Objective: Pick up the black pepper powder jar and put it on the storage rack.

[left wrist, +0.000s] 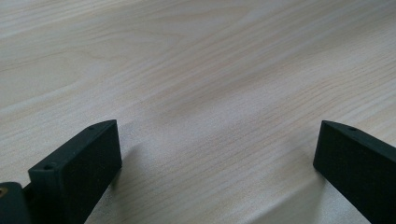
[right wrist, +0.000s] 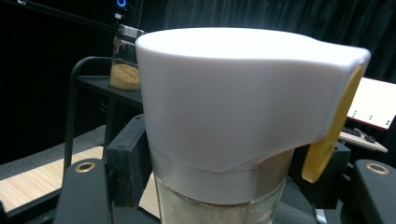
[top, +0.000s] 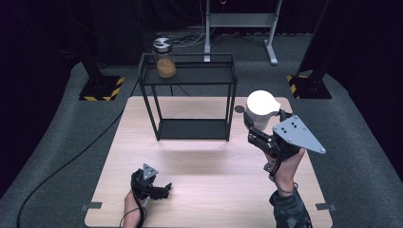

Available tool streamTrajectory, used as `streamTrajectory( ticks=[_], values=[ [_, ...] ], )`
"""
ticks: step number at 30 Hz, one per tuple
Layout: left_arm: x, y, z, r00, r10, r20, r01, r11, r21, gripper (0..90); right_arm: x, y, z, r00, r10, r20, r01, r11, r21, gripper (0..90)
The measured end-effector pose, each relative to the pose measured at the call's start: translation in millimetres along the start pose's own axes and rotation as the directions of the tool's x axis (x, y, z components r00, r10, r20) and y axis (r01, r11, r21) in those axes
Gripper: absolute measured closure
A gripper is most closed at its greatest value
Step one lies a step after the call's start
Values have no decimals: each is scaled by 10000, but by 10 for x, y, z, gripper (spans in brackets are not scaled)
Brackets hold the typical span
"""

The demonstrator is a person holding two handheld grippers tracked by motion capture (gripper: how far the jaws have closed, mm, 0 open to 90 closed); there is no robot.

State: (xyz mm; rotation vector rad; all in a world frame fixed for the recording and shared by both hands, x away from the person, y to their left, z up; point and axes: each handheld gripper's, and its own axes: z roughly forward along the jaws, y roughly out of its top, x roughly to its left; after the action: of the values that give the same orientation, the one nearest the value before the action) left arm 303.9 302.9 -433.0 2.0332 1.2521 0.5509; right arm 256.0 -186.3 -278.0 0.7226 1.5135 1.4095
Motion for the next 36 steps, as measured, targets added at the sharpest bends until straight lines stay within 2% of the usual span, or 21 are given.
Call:
streamTrajectory(
  ticks=[20, 36],
  values=[
    [3, 1, 0, 10000, 21, 20, -21, 10000, 8, 3, -51, 181, 309, 9999, -151, -16, 151, 9999, -43, 295],
    [3, 1, 0, 10000, 18, 23, -18, 10000, 4, 4, -231, 304, 564, 9995, 305, -106, -307, 9994, -137, 296]
  ],
)
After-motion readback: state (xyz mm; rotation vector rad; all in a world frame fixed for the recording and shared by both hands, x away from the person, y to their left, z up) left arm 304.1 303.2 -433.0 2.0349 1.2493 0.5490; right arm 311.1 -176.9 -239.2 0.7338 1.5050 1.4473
